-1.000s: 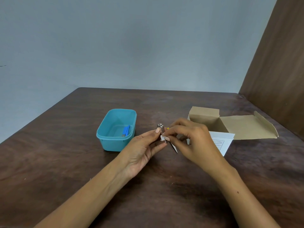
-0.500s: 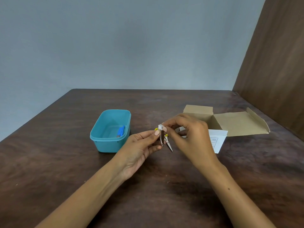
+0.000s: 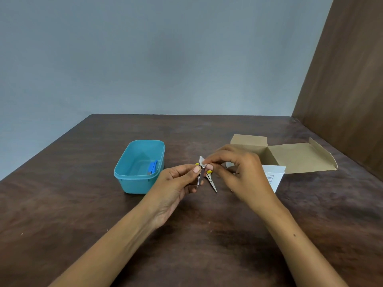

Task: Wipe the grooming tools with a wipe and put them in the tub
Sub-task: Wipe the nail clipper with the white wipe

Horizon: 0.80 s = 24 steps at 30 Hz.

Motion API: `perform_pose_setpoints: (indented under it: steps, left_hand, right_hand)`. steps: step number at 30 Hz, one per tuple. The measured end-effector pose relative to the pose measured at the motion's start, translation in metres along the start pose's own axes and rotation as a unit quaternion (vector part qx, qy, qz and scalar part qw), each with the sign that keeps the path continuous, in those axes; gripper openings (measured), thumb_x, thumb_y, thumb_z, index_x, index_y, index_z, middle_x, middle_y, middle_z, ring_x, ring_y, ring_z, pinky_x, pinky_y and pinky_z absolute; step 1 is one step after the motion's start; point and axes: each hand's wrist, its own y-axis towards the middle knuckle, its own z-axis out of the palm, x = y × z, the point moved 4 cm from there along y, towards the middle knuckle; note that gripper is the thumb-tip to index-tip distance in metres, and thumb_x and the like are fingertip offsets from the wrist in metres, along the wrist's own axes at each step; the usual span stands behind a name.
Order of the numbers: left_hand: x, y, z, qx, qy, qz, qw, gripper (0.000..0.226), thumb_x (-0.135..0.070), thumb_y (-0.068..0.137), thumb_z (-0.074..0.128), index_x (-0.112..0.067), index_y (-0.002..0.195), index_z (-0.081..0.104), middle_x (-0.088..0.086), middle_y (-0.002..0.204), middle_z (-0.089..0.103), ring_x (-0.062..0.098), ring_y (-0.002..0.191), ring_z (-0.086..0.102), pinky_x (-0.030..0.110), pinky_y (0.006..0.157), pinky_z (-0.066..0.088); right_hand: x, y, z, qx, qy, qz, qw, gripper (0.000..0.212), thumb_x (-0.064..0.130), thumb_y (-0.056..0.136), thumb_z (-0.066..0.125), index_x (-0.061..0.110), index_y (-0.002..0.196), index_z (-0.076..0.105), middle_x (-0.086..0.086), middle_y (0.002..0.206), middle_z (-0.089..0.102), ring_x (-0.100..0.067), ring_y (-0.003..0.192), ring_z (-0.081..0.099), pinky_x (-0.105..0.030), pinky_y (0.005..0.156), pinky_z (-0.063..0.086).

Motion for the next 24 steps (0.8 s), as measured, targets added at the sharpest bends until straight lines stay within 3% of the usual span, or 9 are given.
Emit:
perform_pose_setpoints:
  steps: [11, 17, 22, 24]
  left_hand:
    - [-0.001, 0.000, -0.001, -0.014, 0.026, 0.027, 0.999, 0.020, -0.016, 0.088, 0.058, -0.009, 0.097, 0.074, 0.004, 0.092, 0.074, 0.006, 0.073, 0.060, 0.017, 0.063, 0.047]
    - [0.001, 0.003, -0.005, -0.043, 0.004, 0.004, 0.999, 0.024, -0.022, 0.084, 0.061, -0.009, 0.100, 0.074, 0.008, 0.093, 0.074, 0.008, 0.074, 0.062, 0.022, 0.064, 0.049]
    - [0.000, 0.003, -0.004, -0.034, 0.002, 0.007, 0.999, 0.022, -0.020, 0.086, 0.060, -0.009, 0.097, 0.074, 0.005, 0.086, 0.073, 0.007, 0.071, 0.062, 0.021, 0.063, 0.051]
    - [0.000, 0.002, -0.004, -0.028, 0.001, 0.000, 1.000, 0.020, -0.018, 0.087, 0.059, -0.010, 0.096, 0.075, 0.005, 0.086, 0.073, 0.005, 0.069, 0.062, 0.019, 0.062, 0.051]
  right_hand:
    - [0.001, -0.001, 0.000, -0.022, 0.002, -0.007, 1.000, 0.013, 0.003, 0.077, 0.072, 0.014, 0.084, 0.077, 0.000, 0.080, 0.069, -0.008, 0.076, 0.063, -0.011, 0.063, 0.047]
    - [-0.010, -0.002, 0.002, -0.036, 0.087, 0.133, 0.987, 0.013, 0.010, 0.079, 0.074, 0.023, 0.076, 0.073, 0.009, 0.075, 0.072, -0.002, 0.072, 0.066, -0.028, 0.064, 0.055]
    - [-0.005, -0.005, 0.007, -0.030, 0.102, 0.140, 0.984, 0.009, 0.009, 0.081, 0.072, 0.017, 0.085, 0.074, 0.006, 0.081, 0.074, -0.006, 0.073, 0.068, -0.038, 0.062, 0.058]
    - [-0.002, -0.005, 0.008, -0.022, 0.102, 0.127, 0.986, 0.010, 0.010, 0.080, 0.073, 0.017, 0.087, 0.074, 0.009, 0.086, 0.074, -0.004, 0.075, 0.069, -0.033, 0.065, 0.059]
